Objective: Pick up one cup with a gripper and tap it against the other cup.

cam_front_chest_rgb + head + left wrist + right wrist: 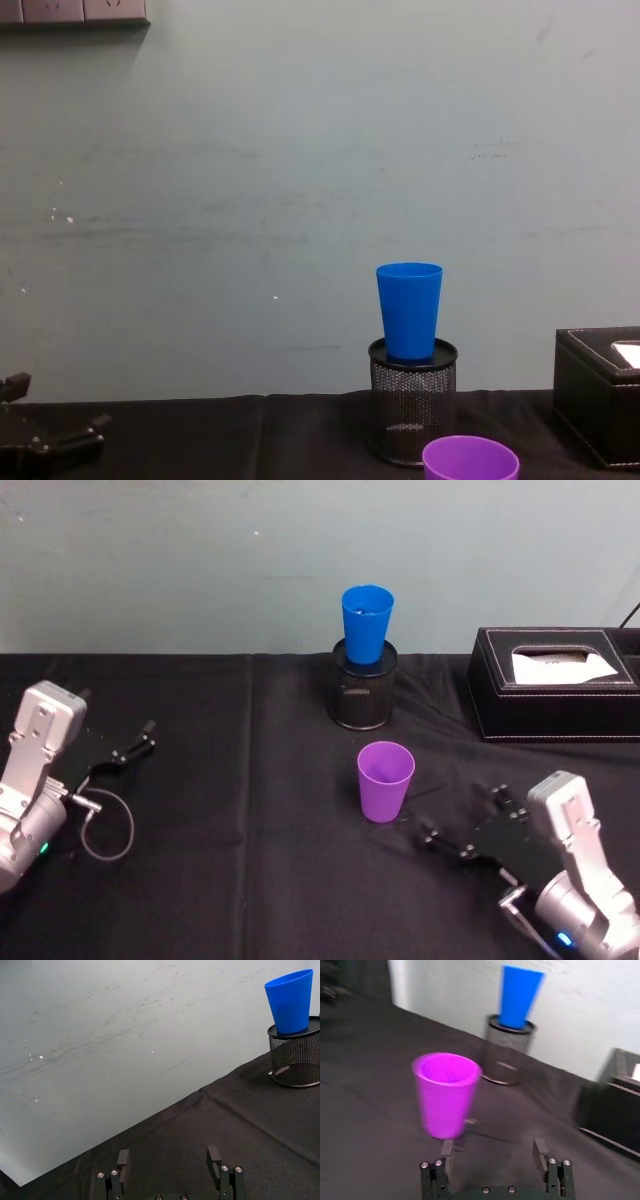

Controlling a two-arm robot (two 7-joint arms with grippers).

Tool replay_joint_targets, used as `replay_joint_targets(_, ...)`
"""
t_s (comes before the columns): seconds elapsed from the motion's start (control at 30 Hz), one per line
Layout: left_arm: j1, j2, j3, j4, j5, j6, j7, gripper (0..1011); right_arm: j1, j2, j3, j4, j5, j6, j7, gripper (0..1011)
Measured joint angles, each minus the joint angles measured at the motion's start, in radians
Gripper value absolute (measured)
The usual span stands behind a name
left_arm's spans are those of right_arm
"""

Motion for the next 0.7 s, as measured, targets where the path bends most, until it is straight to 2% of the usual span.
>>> replay_joint_targets(0.17,0.000,0.000,0.000,0.000,0.000,0.000,0.000,1000,0.000,-0.044,-0.007,0.011,0.059,-0.044,0.086,1003)
replay_joint_targets(0.27,0.000,0.000,0.000,0.000,0.000,0.000,0.000,1000,0.016,-0.074,-0.008,0.030,0.079,-0.052,0.114,1003)
replay_joint_targets(0.57,0.000,0.000,0.000,0.000,0.000,0.000,0.000,1000,0.088,-0.171,-0.001,0.126,0.113,-0.059,0.159,1003)
replay_joint_targets(0.6,0.000,0.000,0.000,0.000,0.000,0.000,0.000,1000,0.088,-0.171,-0.001,0.126,0.113,-0.059,0.159,1003)
replay_joint_targets(0.7,0.000,0.000,0.000,0.000,0.000,0.000,0.000,1000,0.117,-0.206,0.000,0.165,0.109,-0.059,0.163,1003)
